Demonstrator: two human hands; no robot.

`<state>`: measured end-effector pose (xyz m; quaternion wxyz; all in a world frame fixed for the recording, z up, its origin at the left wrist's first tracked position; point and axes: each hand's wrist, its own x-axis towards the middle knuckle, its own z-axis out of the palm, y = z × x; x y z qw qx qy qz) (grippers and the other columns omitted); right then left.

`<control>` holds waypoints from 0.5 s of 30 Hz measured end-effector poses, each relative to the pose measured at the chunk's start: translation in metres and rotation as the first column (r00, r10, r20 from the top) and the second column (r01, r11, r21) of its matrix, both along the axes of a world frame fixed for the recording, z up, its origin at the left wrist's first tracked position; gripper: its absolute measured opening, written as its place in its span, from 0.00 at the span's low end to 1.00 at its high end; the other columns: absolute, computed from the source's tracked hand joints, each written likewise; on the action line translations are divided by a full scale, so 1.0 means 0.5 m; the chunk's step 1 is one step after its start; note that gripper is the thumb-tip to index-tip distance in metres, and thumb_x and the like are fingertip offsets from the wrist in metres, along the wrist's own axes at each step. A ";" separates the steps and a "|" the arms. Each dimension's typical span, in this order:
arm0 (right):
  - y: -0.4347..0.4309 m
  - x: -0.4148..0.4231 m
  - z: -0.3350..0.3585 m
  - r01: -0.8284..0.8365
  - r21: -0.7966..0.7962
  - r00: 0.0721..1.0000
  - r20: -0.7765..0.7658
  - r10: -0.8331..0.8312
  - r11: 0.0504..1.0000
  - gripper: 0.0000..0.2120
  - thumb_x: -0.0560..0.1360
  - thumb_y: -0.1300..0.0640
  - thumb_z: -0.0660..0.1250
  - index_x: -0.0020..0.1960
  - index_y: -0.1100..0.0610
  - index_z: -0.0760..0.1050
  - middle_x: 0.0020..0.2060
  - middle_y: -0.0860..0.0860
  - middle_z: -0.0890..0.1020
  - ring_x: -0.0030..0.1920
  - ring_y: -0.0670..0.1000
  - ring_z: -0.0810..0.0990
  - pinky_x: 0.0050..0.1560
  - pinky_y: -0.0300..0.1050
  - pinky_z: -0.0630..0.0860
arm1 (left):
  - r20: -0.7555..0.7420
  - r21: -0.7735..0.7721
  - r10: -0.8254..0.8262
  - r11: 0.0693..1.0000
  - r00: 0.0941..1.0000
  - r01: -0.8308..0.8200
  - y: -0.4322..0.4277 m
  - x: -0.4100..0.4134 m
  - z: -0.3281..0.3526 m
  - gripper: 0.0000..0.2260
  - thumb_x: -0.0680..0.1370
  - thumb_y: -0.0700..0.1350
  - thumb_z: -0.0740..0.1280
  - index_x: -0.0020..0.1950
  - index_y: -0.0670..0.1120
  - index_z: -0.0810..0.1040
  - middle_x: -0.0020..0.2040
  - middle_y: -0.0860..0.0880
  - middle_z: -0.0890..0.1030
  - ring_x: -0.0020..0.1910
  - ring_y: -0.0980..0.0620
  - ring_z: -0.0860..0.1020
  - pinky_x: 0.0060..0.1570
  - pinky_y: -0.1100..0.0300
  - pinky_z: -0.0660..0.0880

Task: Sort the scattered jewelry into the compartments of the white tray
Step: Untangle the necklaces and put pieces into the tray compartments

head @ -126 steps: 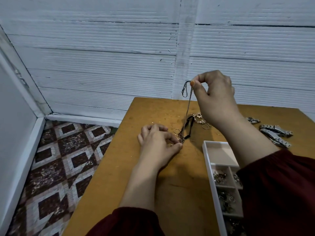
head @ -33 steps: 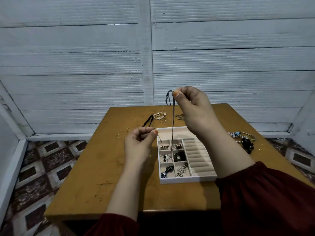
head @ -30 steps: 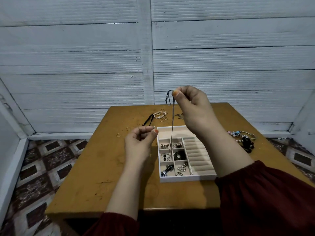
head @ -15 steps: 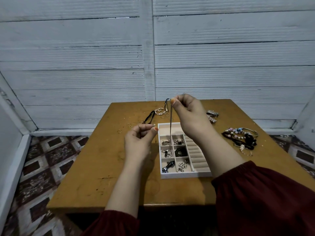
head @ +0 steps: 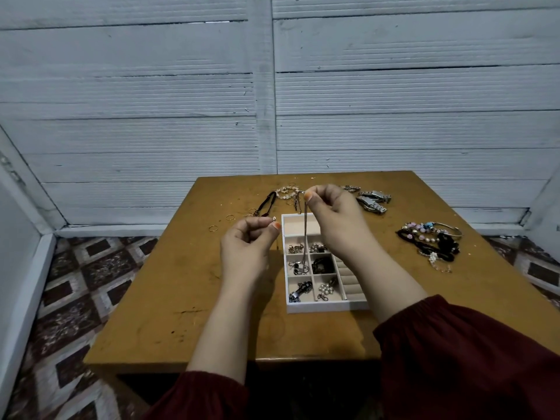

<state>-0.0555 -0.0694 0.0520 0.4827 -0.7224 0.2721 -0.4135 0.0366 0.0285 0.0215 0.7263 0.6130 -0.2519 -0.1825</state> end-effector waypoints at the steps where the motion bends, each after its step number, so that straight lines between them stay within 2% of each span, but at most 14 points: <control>1: -0.001 0.000 -0.005 0.001 0.007 1.000 -0.003 -0.001 1.000 0.08 0.79 0.56 0.63 0.40 0.49 0.72 0.39 0.45 0.76 0.40 0.43 0.73 0.44 0.40 0.70 | 0.000 0.003 0.000 1.000 1.000 0.000 0.001 0.001 -0.001 0.04 0.74 0.36 0.71 0.47 0.42 0.79 0.39 0.51 0.80 0.32 0.66 0.78 0.36 0.72 0.75; 4: 0.001 -0.001 -0.017 -0.002 0.030 1.000 -0.030 0.003 1.000 0.08 0.79 0.56 0.62 0.41 0.49 0.72 0.39 0.44 0.77 0.41 0.43 0.74 0.41 0.37 0.70 | -0.004 0.010 0.005 1.000 1.000 -0.005 0.003 0.002 -0.002 0.04 0.74 0.37 0.71 0.47 0.42 0.79 0.38 0.51 0.80 0.31 0.65 0.77 0.34 0.71 0.74; 8: -0.003 -0.002 -0.037 0.011 0.012 0.995 -0.099 -0.010 1.000 0.08 0.79 0.54 0.63 0.40 0.49 0.73 0.38 0.45 0.76 0.38 0.44 0.72 0.41 0.42 0.69 | -0.011 0.002 0.017 1.000 1.000 -0.017 0.004 0.001 -0.002 0.04 0.74 0.36 0.70 0.48 0.40 0.79 0.38 0.50 0.80 0.31 0.66 0.76 0.34 0.71 0.74; 12: -0.011 -0.001 -0.065 0.045 -0.042 0.975 -0.218 -0.053 0.998 0.09 0.78 0.49 0.62 0.39 0.46 0.73 0.44 0.48 0.78 0.38 0.47 0.68 0.47 0.47 0.68 | -0.001 -0.003 0.016 1.000 1.000 -0.016 0.003 0.004 -0.003 0.05 0.74 0.35 0.70 0.49 0.39 0.79 0.39 0.49 0.80 0.32 0.65 0.77 0.36 0.71 0.75; 15: -0.014 -0.003 -0.079 0.019 -0.039 0.962 -0.273 -0.029 0.999 0.09 0.78 0.48 0.62 0.39 0.46 0.73 0.38 0.45 0.75 0.35 0.45 0.65 0.41 0.44 0.65 | -0.002 -0.002 0.019 1.000 1.000 -0.019 0.002 0.006 -0.006 0.05 0.73 0.36 0.71 0.49 0.39 0.80 0.38 0.50 0.80 0.31 0.65 0.77 0.35 0.71 0.74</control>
